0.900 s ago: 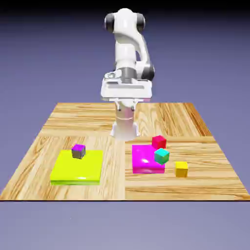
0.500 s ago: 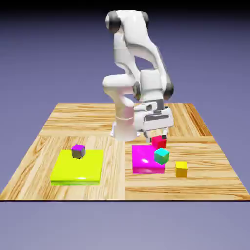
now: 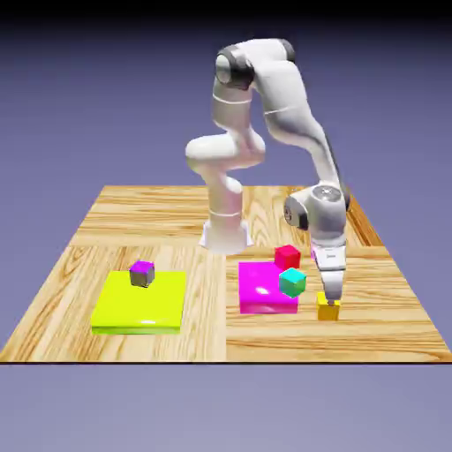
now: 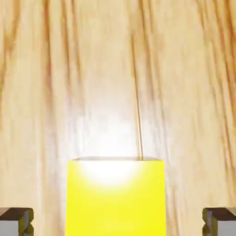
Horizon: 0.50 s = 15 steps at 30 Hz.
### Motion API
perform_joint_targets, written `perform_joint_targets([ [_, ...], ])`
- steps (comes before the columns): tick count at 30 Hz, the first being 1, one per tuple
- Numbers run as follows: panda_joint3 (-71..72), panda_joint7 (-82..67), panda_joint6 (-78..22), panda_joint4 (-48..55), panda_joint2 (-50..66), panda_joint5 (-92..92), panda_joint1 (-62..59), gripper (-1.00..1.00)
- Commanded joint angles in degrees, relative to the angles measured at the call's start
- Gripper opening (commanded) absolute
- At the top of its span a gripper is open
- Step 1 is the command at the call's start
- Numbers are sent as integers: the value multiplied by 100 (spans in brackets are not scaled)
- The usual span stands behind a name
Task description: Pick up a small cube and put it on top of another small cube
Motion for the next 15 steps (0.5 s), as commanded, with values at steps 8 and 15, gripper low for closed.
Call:
perform_joint_targets([
  [8,207,-89,-445,-142,-586,144,-201,-100],
  [15,-613,118,-1482,-279,-1987,236,162,-100],
])
